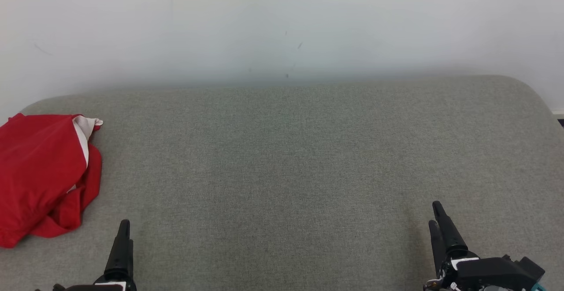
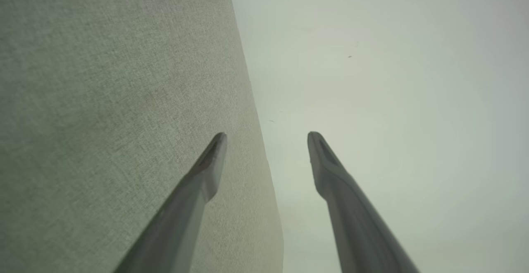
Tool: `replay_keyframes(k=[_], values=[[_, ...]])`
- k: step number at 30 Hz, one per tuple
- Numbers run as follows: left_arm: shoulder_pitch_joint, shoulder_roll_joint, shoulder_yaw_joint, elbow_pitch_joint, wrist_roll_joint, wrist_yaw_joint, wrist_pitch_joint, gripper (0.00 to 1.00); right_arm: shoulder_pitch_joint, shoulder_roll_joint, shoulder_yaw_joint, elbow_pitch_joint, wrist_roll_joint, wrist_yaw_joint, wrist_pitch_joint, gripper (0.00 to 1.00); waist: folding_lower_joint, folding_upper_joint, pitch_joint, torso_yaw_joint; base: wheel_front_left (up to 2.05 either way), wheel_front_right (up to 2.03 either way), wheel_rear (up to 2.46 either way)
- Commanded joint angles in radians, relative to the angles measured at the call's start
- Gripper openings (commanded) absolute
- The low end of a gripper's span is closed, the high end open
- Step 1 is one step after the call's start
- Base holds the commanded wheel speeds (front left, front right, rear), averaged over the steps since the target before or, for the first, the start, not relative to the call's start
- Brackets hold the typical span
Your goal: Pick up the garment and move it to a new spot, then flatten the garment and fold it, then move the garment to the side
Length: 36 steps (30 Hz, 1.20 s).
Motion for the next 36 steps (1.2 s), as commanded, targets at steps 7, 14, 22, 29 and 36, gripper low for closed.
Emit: replay_keyframes(k=[7, 14, 22, 29, 36], values=[[-0.007, 0.004, 0.008, -0.047, 0.179, -0.001, -0.044, 1.00, -0.002, -0.003, 0.022, -0.050, -0.169, 0.000, -0.043, 1.00, 0.0000, 0.0000, 0.003, -0.001, 0.00, 0.00, 0.00], [-0.001, 0.004, -0.001, -0.068, 0.304, 0.011, -0.068, 1.00, 0.004, -0.002, 0.028, -0.069, -0.282, 0.000, -0.067, 1.00, 0.0000, 0.0000, 0.005, -0.001, 0.00, 0.00, 0.00], [0.010, 0.005, -0.024, -0.093, 0.481, 0.031, -0.098, 1.00, 0.010, -0.001, 0.039, -0.088, -0.435, -0.001, -0.097, 1.00, 0.0000, 0.0000, 0.007, -0.001, 0.00, 0.00, 0.00], [0.020, 0.005, -0.045, -0.108, 0.630, 0.049, -0.122, 1.00, 0.018, -0.001, 0.052, -0.105, -0.580, -0.001, -0.122, 1.00, 0.0000, 0.0000, 0.006, 0.000, 0.00, 0.00, 0.00], [0.027, 0.006, -0.062, -0.117, 0.784, 0.068, -0.145, 1.00, 0.024, -0.004, 0.067, -0.122, -0.730, -0.001, -0.144, 1.00, 0.0000, 0.0000, 0.004, 0.002, 0.00, 0.00, 0.00]])
